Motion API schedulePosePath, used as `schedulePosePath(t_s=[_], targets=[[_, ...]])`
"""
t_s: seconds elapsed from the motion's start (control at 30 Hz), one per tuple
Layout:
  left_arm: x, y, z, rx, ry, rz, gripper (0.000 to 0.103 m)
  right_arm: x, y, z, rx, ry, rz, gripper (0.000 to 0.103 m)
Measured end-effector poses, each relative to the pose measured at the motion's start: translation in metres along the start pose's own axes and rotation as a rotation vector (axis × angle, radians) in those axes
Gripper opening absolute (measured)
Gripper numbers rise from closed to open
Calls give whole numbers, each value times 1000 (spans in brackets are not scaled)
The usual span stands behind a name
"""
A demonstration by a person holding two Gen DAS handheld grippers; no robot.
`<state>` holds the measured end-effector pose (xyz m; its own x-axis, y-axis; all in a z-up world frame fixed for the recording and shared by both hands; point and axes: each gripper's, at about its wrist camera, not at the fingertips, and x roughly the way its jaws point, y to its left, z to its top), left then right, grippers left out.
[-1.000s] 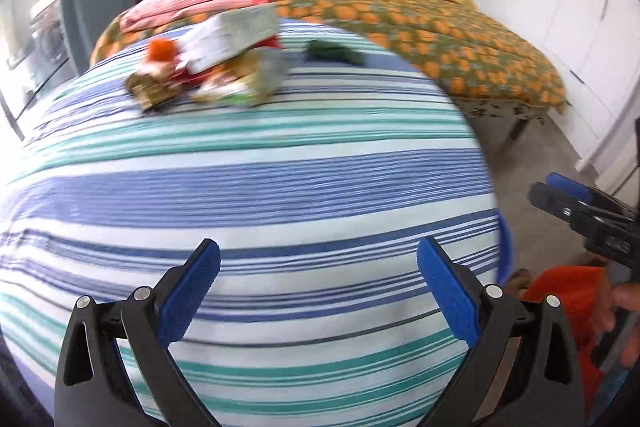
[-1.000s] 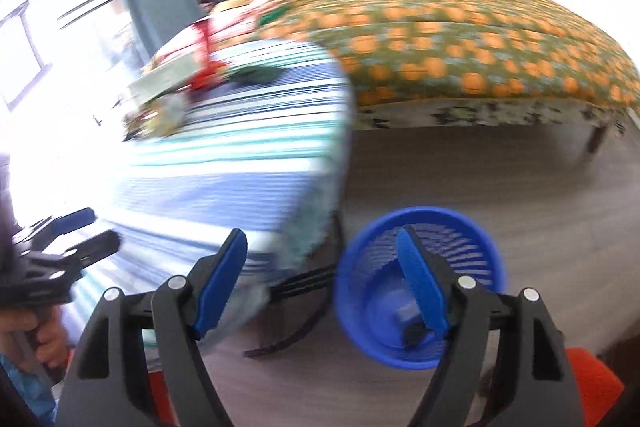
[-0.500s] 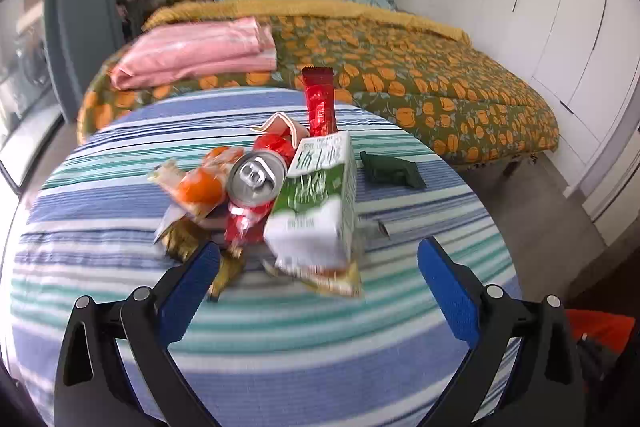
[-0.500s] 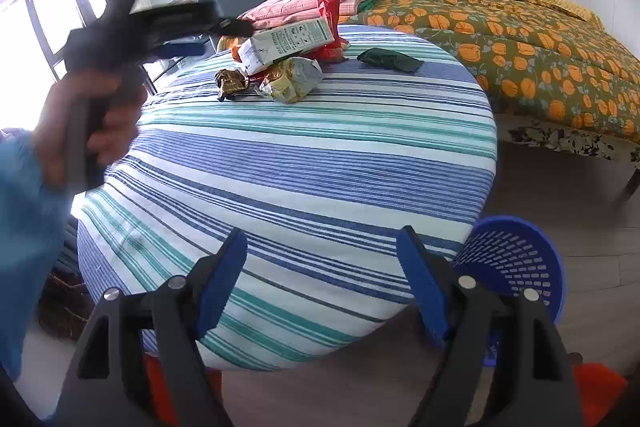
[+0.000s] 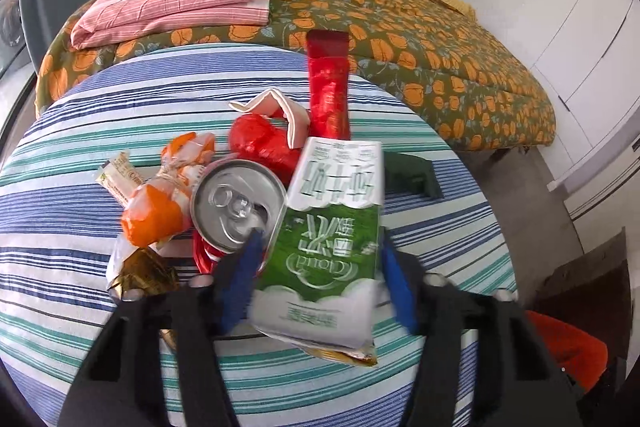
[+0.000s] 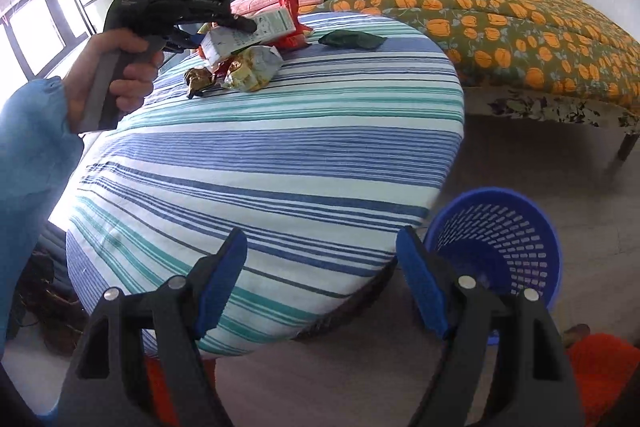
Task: Collect trash
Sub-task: 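Reach to the green Cloud milk carton and grasp it with the left tool, then grasp the yellow snack bag with the right tool while the left tool holds the carton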
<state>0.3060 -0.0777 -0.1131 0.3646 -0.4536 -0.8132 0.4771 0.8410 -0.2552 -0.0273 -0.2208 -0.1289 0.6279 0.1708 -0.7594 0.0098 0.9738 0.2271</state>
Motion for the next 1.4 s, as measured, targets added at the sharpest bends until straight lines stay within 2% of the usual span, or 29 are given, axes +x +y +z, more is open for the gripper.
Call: schedulePosePath(t_s=[0.17, 0.3, 0.43, 0.57, 0.8, 0.83, 0.87, 0.9, 1.03, 1.1, 1.2, 1.4], targets=[[-24, -4, -21, -17, -65, 4, 47, -7, 1, 3, -6, -22, -3, 75], [-71, -7, -61, -14, -163, 28, 47, -7, 3, 1, -13, -20, -3, 75], [-116, -3, -117, -24, -244, 108, 47, -3, 7, 0, -24, -13, -2, 75], [-132, 10, -166, -82, -275, 227, 47, 7, 17, 1, -41, 3, 13, 75], [-104, 42, -191, -177, -201, 293, 49, 22, 45, 16, -113, 13, 35, 75], [-99, 46, -193, -184, -193, 301, 52, 25, 48, 19, -125, 15, 32, 75], [-94, 50, -192, -191, -177, 305, 63, 28, 50, 23, -135, 17, 31, 75], [-88, 52, -195, -192, -164, 314, 68, 31, 53, 26, -142, 19, 29, 75], [-77, 59, -197, -178, -133, 362, 79, 49, 58, 44, -168, 33, 16, 75], [-74, 59, -196, -179, -121, 377, 87, 59, 62, 55, -180, 44, 10, 75], [-65, 56, -192, -143, -82, 405, 94, 78, 69, 78, -213, 57, 9, 75], [-63, 56, -191, -151, -76, 414, 97, 123, 90, 140, -341, 31, -36, 75]])
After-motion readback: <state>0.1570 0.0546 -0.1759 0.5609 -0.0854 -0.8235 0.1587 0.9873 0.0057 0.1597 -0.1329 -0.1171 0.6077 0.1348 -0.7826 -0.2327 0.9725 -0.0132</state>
